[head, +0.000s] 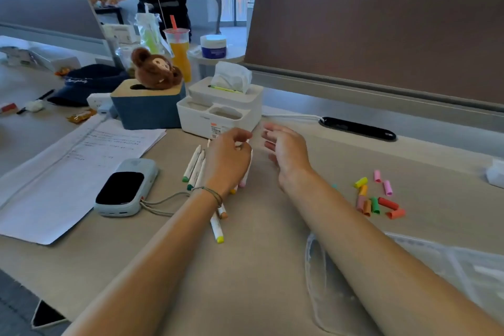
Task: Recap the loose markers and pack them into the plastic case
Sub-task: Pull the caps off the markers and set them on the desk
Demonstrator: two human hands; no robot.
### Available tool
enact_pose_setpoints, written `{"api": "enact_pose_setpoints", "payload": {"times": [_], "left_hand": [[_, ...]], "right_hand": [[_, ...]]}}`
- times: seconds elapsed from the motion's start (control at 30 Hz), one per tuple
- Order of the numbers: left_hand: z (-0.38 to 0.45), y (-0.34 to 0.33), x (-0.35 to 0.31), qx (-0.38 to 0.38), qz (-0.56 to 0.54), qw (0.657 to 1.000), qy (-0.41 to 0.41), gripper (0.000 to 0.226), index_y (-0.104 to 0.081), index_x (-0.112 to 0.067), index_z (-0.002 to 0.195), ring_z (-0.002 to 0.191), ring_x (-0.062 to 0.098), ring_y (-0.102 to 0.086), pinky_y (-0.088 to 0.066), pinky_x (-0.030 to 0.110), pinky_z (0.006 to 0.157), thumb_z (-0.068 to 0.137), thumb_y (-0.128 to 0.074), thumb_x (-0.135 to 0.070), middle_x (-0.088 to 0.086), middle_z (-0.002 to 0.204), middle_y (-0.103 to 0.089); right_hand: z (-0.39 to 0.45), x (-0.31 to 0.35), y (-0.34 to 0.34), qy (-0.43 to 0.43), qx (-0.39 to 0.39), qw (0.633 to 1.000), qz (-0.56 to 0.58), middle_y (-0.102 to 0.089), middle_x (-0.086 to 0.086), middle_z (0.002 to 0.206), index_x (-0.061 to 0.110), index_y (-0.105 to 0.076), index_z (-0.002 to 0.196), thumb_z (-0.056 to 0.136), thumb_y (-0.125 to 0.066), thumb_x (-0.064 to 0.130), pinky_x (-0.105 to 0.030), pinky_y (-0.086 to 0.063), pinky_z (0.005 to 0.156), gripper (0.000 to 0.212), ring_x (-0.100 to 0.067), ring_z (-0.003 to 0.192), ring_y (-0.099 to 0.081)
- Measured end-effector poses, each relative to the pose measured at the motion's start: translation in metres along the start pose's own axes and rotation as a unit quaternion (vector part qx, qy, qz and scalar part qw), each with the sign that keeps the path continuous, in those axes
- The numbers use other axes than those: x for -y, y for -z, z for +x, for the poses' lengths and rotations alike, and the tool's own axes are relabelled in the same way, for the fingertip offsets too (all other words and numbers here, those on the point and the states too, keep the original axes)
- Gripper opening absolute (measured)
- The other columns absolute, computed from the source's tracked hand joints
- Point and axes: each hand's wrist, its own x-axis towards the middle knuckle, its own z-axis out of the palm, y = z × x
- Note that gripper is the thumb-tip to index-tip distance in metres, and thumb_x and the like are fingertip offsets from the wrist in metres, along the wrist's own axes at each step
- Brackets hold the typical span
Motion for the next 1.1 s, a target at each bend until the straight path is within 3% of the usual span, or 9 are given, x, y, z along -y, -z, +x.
{"api": "enact_pose_setpoints", "payload": {"times": [0.2,0.37,0.57,0.67,0.73,0.83,0.93,1.03,1.1], "left_hand": [[-0.002,-0.035,-0.015,0.092,0.14,0.982,-0.089,0.021,-0.071,-0.023,0.106,0.096,0.019,-0.065,-0.052,0.031,0.084,0.089,-0.06,-0.021,-0.001,0.097,-0.071],[0.003,-0.06,-0.025,0.122,0.258,0.95,-0.126,0.034,-0.065,-0.022,0.115,0.104,0.023,-0.063,-0.048,0.03,0.085,0.091,-0.063,-0.047,0.001,0.11,-0.066],[0.008,-0.075,-0.019,0.135,0.274,0.939,-0.156,0.021,-0.063,-0.017,0.114,0.101,0.029,-0.062,-0.053,0.039,0.088,0.094,-0.06,-0.023,0.01,0.109,-0.065],[0.008,-0.075,-0.021,0.114,0.184,0.971,-0.104,0.022,-0.062,-0.024,0.116,0.09,0.021,-0.065,-0.052,0.032,0.081,0.094,-0.061,-0.023,0.002,0.095,-0.069],[0.006,-0.073,-0.031,0.131,-0.014,0.991,0.017,0.019,-0.064,-0.02,0.114,0.075,0.017,-0.066,-0.052,0.027,0.068,0.096,-0.059,-0.017,0.002,0.082,-0.068],[-0.001,-0.063,-0.049,0.202,-0.34,0.895,0.207,0.028,-0.062,-0.004,0.12,0.065,0.018,-0.062,-0.055,0.024,0.056,0.1,-0.043,-0.004,0.009,0.078,-0.06],[-0.007,-0.053,-0.056,0.224,-0.481,0.797,0.29,0.025,-0.062,0.001,0.112,0.066,0.019,-0.057,-0.054,0.022,0.052,0.1,-0.041,-0.005,0.011,0.077,-0.054],[-0.011,-0.05,-0.056,0.22,-0.514,0.757,0.338,0.023,-0.062,-0.003,0.093,0.062,0.019,-0.055,-0.051,0.021,0.046,0.099,-0.044,-0.014,0.011,0.074,-0.054],[-0.012,-0.052,-0.055,0.24,-0.473,0.781,0.329,0.027,-0.057,-0.01,0.079,0.058,0.017,-0.051,-0.044,0.019,0.043,0.099,-0.043,-0.022,0.006,0.068,-0.052]], "right_hand": [[0.002,0.038,0.075,0.018,-0.008,0.992,-0.124,-0.077,-0.005,0.1,0.012,-0.076,0.1,0.097,-0.047,0.004,-0.034,-0.052,0.087,0.03,-0.027,0.106,-0.07],[-0.002,0.049,0.117,0.024,0.008,0.975,-0.223,-0.077,-0.009,0.102,0.009,-0.075,0.1,0.097,-0.05,0.005,-0.037,-0.055,0.093,0.026,-0.028,0.106,-0.07],[0.001,0.037,0.137,0.078,0.076,0.901,-0.42,-0.074,0.0,0.099,0.017,-0.077,0.096,0.091,-0.068,0.008,-0.026,-0.054,0.078,0.013,-0.014,0.095,-0.066],[0.0,0.026,0.139,0.088,0.118,0.83,-0.538,-0.071,0.005,0.095,0.024,-0.075,0.095,0.085,-0.078,0.02,-0.029,-0.055,0.081,0.012,-0.013,0.09,-0.065],[-0.002,0.022,0.14,0.102,0.137,0.797,-0.579,-0.07,0.005,0.092,0.025,-0.074,0.091,0.08,-0.083,0.023,-0.032,-0.055,0.081,0.015,-0.015,0.087,-0.065],[-0.005,0.018,0.14,0.149,0.154,0.749,-0.627,-0.068,0.006,0.09,0.023,-0.078,0.091,0.078,-0.083,0.022,-0.031,-0.052,0.077,0.014,-0.016,0.087,-0.063],[-0.004,0.013,0.139,0.177,0.156,0.723,-0.649,-0.063,0.007,0.087,0.022,-0.078,0.091,0.081,-0.081,0.021,-0.03,-0.046,0.073,0.011,-0.015,0.087,-0.059],[0.001,0.006,0.139,0.189,0.145,0.737,-0.633,-0.064,0.008,0.086,0.021,-0.076,0.089,0.084,-0.079,0.023,-0.03,-0.045,0.074,0.007,-0.016,0.089,-0.061],[0.004,0.007,0.142,0.175,0.127,0.806,-0.551,-0.07,0.006,0.089,0.019,-0.076,0.09,0.088,-0.077,0.022,-0.029,-0.05,0.075,0.004,-0.012,0.086,-0.063]]}}
